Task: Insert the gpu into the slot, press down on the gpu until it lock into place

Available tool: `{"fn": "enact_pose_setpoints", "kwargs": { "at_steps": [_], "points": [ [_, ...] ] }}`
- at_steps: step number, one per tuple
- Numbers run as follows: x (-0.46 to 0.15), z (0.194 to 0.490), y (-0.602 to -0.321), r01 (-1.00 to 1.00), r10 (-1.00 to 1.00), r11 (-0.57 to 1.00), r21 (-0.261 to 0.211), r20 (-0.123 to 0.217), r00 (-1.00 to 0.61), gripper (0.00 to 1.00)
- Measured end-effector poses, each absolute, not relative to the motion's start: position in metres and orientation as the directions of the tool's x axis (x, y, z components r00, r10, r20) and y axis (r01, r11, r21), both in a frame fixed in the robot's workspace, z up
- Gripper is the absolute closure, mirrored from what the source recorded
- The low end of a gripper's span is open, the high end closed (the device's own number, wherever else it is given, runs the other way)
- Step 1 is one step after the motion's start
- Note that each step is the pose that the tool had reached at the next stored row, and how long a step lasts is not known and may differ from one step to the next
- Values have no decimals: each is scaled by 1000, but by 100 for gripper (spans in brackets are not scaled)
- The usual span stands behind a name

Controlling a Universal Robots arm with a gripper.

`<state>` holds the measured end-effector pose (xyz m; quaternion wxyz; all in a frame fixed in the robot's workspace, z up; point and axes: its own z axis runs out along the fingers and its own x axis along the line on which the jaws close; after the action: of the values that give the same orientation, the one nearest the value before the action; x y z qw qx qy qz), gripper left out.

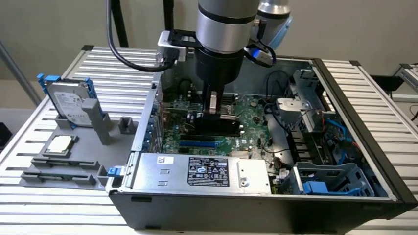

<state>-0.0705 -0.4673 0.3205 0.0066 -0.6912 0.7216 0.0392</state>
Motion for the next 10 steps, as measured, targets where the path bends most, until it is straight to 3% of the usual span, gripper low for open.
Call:
{"fn": "enact_pose_setpoints", "kwargs": {
  "at_steps": [10],
  "points": [
    [-75,302,-467,-998,-997,41,46,-65,-44,74]
  ]
}}
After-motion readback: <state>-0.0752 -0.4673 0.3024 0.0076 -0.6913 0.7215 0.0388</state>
